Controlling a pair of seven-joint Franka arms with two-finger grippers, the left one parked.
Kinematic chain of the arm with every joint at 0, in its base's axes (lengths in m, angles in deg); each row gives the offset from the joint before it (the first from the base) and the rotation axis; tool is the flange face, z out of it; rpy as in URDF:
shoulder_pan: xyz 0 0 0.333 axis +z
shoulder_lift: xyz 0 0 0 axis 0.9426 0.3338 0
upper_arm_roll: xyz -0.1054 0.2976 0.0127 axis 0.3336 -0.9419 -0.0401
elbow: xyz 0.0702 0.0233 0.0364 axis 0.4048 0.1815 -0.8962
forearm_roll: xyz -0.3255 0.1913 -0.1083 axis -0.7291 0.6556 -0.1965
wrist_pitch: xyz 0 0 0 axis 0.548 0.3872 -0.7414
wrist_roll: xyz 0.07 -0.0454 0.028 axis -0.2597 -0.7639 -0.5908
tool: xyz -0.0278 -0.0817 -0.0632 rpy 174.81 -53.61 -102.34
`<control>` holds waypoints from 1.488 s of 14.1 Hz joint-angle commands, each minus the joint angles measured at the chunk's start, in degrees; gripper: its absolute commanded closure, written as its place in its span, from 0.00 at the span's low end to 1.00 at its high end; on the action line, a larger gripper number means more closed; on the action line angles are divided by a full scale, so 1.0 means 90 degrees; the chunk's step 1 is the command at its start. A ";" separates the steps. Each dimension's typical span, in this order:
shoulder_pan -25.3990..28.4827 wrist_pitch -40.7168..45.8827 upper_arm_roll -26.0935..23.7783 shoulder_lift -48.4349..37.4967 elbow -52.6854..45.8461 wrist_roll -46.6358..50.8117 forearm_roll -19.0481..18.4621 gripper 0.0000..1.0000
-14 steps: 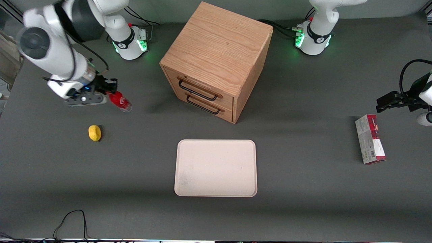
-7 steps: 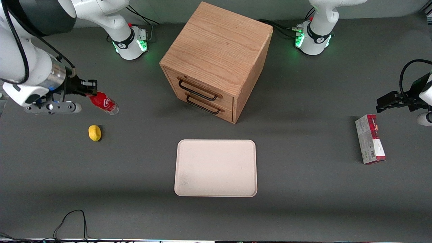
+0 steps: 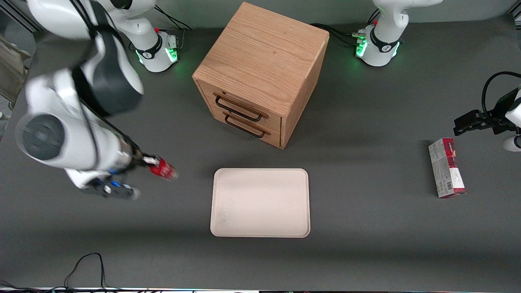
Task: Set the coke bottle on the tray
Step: 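Lift the bottle and carry it with the right gripper onto the tray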
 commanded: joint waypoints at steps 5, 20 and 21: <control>0.0277 -0.2455 -0.0148 0.1679 -0.0943 0.1443 0.0056 1.00; 0.0639 -0.2281 -0.0109 0.1924 -0.0904 0.1717 -0.0364 1.00; 0.0668 -0.2280 -0.0109 0.1924 -0.0904 0.1717 -0.0364 1.00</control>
